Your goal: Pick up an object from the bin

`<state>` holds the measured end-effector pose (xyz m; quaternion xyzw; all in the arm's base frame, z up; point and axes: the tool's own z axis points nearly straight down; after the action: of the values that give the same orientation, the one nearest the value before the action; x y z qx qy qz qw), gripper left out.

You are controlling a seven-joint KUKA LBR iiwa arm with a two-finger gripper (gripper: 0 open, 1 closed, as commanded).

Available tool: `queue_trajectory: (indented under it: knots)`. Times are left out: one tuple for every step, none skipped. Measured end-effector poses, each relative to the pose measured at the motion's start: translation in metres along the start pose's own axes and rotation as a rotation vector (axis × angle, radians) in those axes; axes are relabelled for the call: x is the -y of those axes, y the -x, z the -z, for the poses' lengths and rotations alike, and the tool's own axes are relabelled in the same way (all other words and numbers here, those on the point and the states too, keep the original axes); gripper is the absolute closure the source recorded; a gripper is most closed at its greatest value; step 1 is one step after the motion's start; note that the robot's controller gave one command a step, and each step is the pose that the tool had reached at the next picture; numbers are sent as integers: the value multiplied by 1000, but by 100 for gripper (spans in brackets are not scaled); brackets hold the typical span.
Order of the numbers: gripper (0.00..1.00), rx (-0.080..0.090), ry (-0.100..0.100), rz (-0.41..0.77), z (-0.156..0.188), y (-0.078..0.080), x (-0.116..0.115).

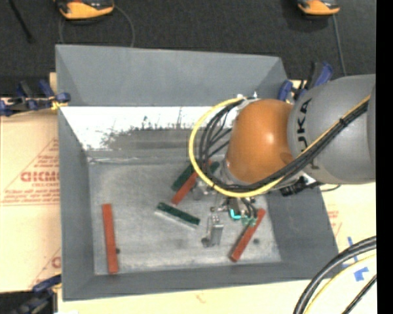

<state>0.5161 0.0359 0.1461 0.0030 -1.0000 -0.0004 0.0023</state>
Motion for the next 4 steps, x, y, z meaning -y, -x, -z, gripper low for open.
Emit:
queue_trajectory:
  knots:
    - [0,10,2,-90,-76,83,8]
    - [0,9,-2,-71,-68,78,46]
    - [0,13,-2,7,-73,131,29]
    - [100,20,-1,4,-70,132,30]
